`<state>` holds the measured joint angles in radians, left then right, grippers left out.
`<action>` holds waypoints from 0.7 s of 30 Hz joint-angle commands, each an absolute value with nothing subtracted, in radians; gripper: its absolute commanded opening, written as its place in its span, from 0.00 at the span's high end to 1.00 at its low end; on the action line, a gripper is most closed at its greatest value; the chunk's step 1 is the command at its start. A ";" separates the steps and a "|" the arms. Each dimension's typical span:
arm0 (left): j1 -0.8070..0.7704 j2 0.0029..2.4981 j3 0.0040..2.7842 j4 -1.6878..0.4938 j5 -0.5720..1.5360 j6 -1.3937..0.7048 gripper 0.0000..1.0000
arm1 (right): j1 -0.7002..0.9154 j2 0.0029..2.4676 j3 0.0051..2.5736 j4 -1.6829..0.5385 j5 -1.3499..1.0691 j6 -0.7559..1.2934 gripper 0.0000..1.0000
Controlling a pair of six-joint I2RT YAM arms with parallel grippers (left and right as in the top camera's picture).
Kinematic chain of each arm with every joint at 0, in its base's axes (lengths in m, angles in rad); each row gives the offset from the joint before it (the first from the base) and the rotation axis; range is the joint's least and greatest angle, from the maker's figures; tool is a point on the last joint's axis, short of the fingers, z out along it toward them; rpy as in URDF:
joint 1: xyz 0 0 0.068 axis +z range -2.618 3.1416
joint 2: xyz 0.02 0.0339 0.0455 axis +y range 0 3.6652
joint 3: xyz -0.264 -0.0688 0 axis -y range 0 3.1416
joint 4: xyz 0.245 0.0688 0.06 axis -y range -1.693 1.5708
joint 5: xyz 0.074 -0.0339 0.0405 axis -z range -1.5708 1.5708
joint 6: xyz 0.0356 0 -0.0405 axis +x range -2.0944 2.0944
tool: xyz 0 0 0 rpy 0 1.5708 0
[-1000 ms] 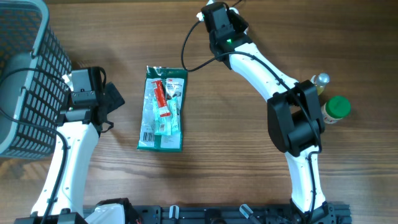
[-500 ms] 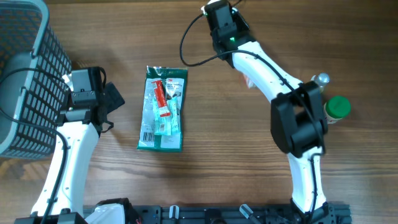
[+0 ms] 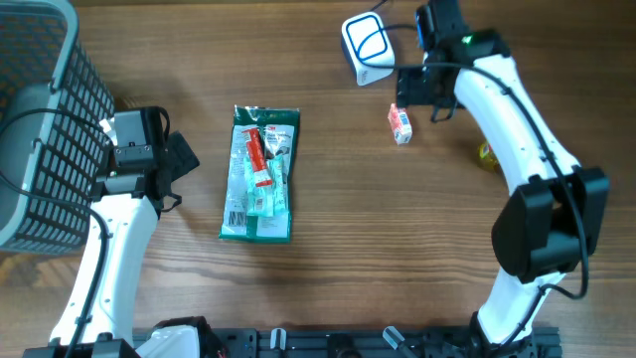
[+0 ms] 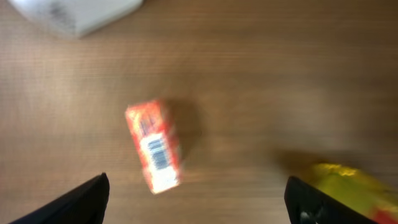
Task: Scan the item barcode
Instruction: 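Lower the tissue pack to the table and release it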
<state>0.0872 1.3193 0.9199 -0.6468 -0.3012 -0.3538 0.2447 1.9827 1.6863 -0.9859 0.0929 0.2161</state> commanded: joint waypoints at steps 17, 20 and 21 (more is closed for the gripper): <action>0.092 1.324 0.916 -0.644 -0.304 -0.352 0.00 | 0.276 2.006 1.338 -0.838 0.130 0.201 0.79; 0.092 1.324 0.916 -0.644 -0.304 -0.352 0.00 | 0.276 2.006 1.338 -0.999 0.206 0.257 0.82; 0.092 1.324 0.916 -0.644 -0.304 -0.352 0.00 | 0.276 2.006 1.338 -1.067 0.206 0.257 0.81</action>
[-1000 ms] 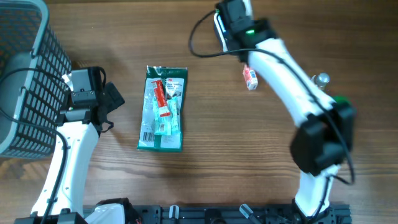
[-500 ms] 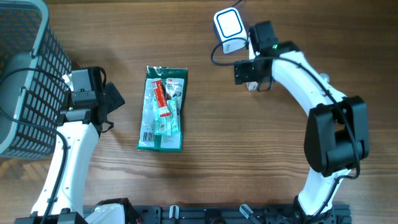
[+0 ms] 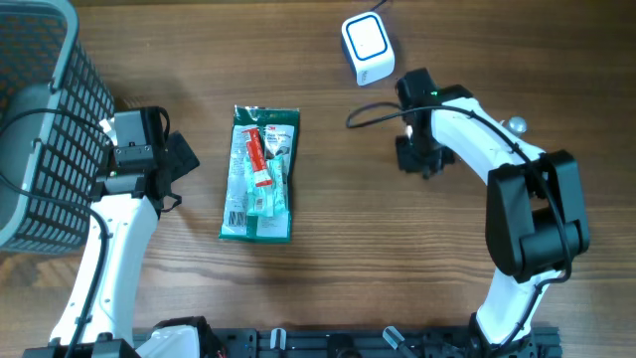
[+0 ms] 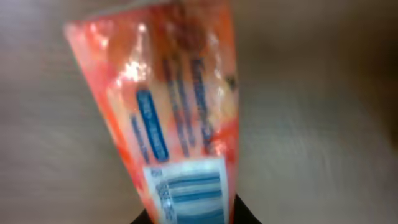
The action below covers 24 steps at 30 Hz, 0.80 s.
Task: Scan the item barcode
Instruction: 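Lower the tissue pack to the table and release it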
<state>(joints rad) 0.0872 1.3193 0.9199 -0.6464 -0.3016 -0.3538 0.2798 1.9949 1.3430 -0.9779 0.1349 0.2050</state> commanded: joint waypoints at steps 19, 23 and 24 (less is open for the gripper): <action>0.092 1.324 0.916 -0.644 -0.304 -0.352 0.00 | 0.317 1.767 1.419 -1.031 -0.022 0.315 0.02; 0.092 1.324 0.916 -0.644 -0.304 -0.352 0.00 | 0.318 1.791 1.383 -0.882 -0.131 0.369 0.82; 0.092 1.324 0.916 -0.644 -0.304 -0.352 0.00 | 0.318 1.807 1.351 -0.831 -0.117 0.399 0.91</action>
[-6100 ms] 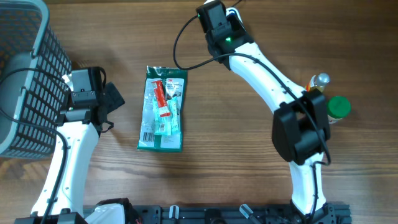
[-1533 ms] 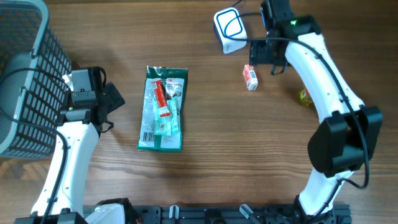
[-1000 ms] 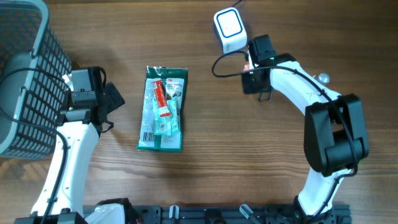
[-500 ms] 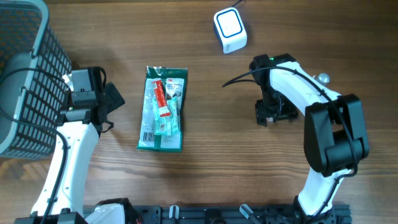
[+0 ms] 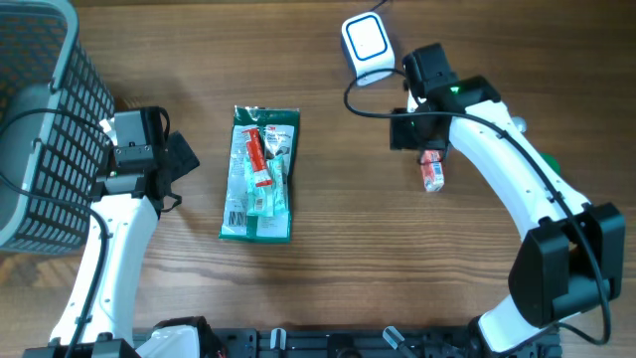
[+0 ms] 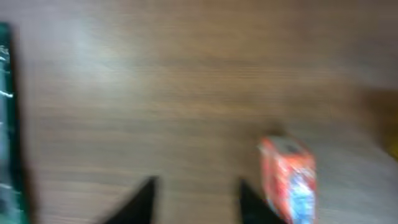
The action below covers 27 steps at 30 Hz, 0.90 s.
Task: Scan the item barcode
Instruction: 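Lower the tissue pack to the table and release it, then reach the right gripper to the glove package and grasp the red tube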
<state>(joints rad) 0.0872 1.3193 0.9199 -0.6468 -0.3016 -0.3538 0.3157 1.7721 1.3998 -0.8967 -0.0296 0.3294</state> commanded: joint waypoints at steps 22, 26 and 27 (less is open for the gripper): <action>0.092 1.324 0.916 -0.644 -0.304 -0.352 0.00 | 0.247 1.907 1.194 -0.886 0.170 0.385 0.96; 0.092 1.324 0.916 -0.644 -0.304 -0.352 0.00 | 0.323 1.878 1.243 -0.818 -0.141 0.351 0.91; 0.092 1.324 0.916 -0.644 -0.304 -0.352 0.00 | 0.348 1.875 1.248 -0.780 -0.226 0.342 0.90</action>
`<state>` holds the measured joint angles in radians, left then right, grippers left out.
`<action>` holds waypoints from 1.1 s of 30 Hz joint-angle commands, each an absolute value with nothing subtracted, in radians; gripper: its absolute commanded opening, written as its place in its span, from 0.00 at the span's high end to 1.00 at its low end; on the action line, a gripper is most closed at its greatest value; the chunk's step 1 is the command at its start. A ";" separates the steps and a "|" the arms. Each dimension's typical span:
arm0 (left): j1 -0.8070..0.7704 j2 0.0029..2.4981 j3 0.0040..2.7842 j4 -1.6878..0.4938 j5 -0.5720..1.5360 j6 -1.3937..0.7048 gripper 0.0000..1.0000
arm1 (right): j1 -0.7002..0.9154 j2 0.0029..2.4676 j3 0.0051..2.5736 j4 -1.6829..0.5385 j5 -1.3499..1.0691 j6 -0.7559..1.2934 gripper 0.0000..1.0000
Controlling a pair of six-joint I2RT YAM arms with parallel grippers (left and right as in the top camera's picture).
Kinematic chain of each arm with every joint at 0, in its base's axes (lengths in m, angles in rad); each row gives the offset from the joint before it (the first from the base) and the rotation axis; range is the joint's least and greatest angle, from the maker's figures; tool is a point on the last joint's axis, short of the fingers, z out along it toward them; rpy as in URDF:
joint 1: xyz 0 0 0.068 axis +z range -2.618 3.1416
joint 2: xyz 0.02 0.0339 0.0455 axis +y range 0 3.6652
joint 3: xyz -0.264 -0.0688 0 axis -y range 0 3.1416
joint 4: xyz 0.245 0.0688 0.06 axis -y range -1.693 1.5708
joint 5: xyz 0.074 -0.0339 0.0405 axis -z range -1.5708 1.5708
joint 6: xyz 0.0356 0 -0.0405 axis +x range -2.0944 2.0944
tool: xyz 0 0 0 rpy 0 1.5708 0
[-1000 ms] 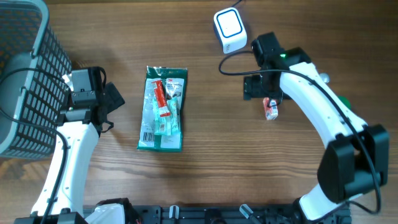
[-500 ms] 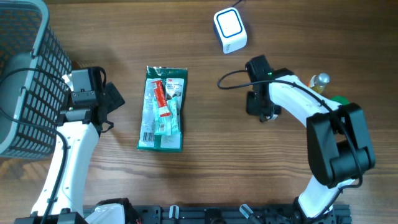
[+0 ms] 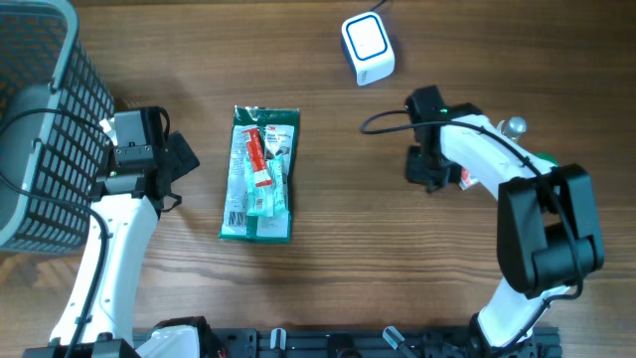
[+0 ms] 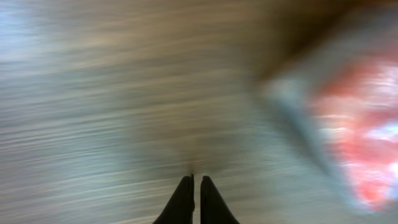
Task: Scan the item barcode
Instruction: 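Reach the right gripper to the glove package and grasp the red tube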
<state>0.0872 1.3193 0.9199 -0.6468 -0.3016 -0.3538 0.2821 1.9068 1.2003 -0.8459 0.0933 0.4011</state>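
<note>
The small red-orange box [image 3: 465, 180] lies on the wooden table [image 3: 348, 259], half hidden by my right arm. In the blurred right wrist view the box [image 4: 357, 140] is off to the right of the fingers. My right gripper [image 4: 196, 185] is low over the table, its fingers closed together with nothing between them; from overhead it [image 3: 429, 177] sits just left of the box. The white barcode scanner [image 3: 368, 48] stands at the back. My left gripper [image 3: 182, 157] rests near the basket; its jaws do not show clearly.
A green flat package [image 3: 260, 174] lies mid-table, left of the right arm. A grey wire basket [image 3: 40, 119] fills the far left. A small silver object [image 3: 515, 125] and a bit of green [image 3: 545, 159] sit right of the right arm.
My right gripper was partly open and higher, with the box to its right. Now it is lower with its fingers shut on nothing. The box lies a little further right.
First my right gripper hung wide open over the box, which lay near the scanner. Then it was down on the box, barcode close in view. Later the box lay further forward, the gripper partly open beside it. Now the gripper is shut beside the box. The left arm stayed still.
</note>
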 commanded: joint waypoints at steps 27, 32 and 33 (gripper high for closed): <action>0.092 1.324 0.916 -0.644 -0.304 -0.352 0.00 | 0.762 1.967 1.248 -0.144 -0.361 0.873 0.55; 0.092 1.324 0.916 -0.644 -0.304 -0.352 0.00 | 0.763 2.002 1.248 -0.126 -0.390 0.929 0.51; 0.092 1.324 0.916 -0.644 -0.304 -0.352 0.00 | 0.763 2.007 1.248 -0.121 -0.403 0.932 0.51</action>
<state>0.0872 1.3193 0.9195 -0.6468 -0.3016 -0.3538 0.7578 1.9656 1.2369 -0.1360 -0.3492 0.8890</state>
